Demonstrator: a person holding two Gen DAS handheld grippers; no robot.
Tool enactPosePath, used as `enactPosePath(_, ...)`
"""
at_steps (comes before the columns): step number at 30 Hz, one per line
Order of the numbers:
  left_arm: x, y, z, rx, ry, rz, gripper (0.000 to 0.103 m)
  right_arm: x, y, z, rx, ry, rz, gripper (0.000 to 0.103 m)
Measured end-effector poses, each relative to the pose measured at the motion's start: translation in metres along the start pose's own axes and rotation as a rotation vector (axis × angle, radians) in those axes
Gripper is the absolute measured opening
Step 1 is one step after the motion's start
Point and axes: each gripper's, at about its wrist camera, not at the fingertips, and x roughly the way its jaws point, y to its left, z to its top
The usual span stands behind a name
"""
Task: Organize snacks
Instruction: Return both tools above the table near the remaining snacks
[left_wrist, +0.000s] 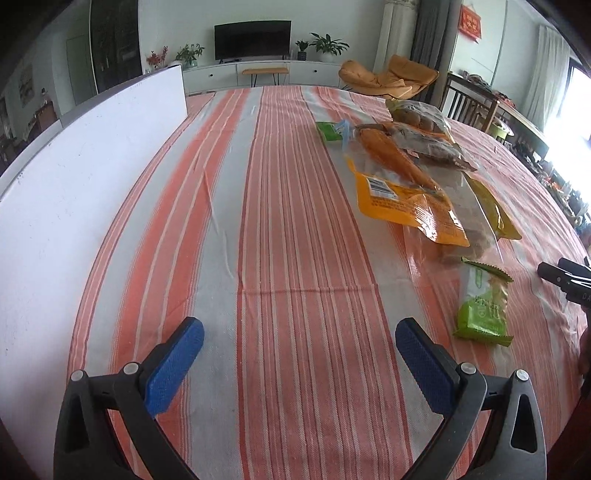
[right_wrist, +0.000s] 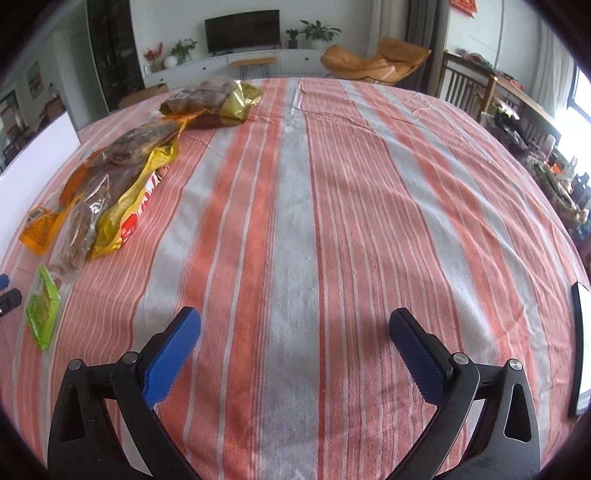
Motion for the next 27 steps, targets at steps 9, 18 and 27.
enactPosePath(9, 0.0026, -0.0053, 0.0006, 0.042, 0.017, 0.041, 0.103, -0.0001, 0.0000, 0.0000, 0.000, 0.000, 0.001, 0.103)
enactPosePath(18, 0.0030, -0.0047, 0.0013, 0.043, 0.017, 0.043, 0.103, -0.0004, -0.0003, -0.0001, 0.000, 0.000, 0.001, 0.103)
enactPosePath(27, 0.0031, -0.0051, 0.0011, 0.043, 0.017, 0.042, 0.103, -0.0001, 0.0000, -0.0001, 0.000, 0.001, 0.000, 0.103)
